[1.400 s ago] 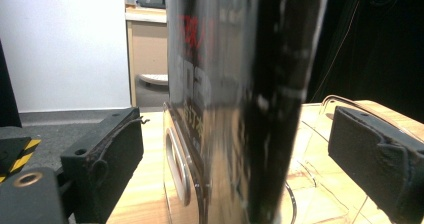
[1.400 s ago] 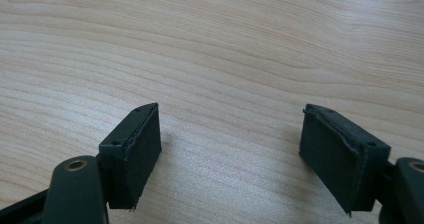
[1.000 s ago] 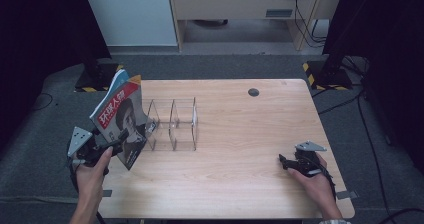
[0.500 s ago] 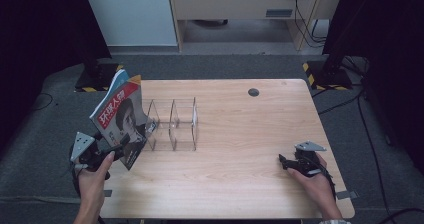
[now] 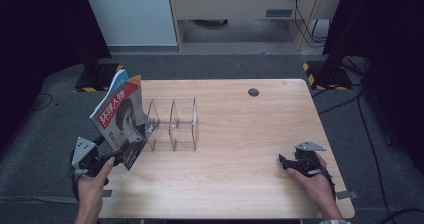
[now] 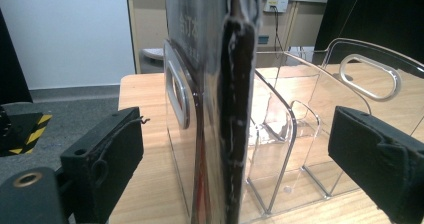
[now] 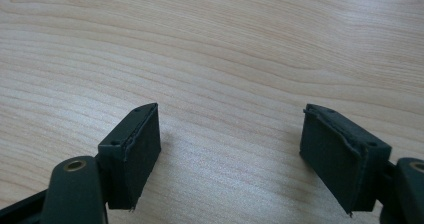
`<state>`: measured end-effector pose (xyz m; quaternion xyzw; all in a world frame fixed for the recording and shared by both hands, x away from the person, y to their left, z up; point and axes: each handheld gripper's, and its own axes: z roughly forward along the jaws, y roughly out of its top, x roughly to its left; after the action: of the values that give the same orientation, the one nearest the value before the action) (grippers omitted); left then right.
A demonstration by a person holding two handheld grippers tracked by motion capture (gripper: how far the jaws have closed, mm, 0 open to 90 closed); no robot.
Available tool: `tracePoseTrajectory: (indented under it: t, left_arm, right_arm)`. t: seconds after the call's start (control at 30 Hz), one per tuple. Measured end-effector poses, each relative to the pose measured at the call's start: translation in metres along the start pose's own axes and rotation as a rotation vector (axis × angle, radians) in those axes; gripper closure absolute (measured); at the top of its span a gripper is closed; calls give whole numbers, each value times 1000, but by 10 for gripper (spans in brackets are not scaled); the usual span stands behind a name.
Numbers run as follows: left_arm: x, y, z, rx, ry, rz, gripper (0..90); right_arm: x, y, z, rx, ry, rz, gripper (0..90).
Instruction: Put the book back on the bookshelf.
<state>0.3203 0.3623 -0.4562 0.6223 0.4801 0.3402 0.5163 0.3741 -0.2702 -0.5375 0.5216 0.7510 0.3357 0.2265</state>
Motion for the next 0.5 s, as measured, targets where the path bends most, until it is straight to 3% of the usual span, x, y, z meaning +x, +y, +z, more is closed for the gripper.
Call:
tracePoseTrajectory:
  t: [0.13, 0.33, 0.5]
  left_arm:
    - [0, -4, -4, -12, -1, 7, 70]
    - [-2, -11, -6, 9, -7, 8, 69]
    - [-3, -13, -7, 4, -18, -7, 68]
  right_arm:
    - [0, 0, 0, -1, 2, -1, 243]
    - [1, 0, 0, 0, 2, -8, 244]
    - [1, -1, 0, 0, 2, -7, 244]
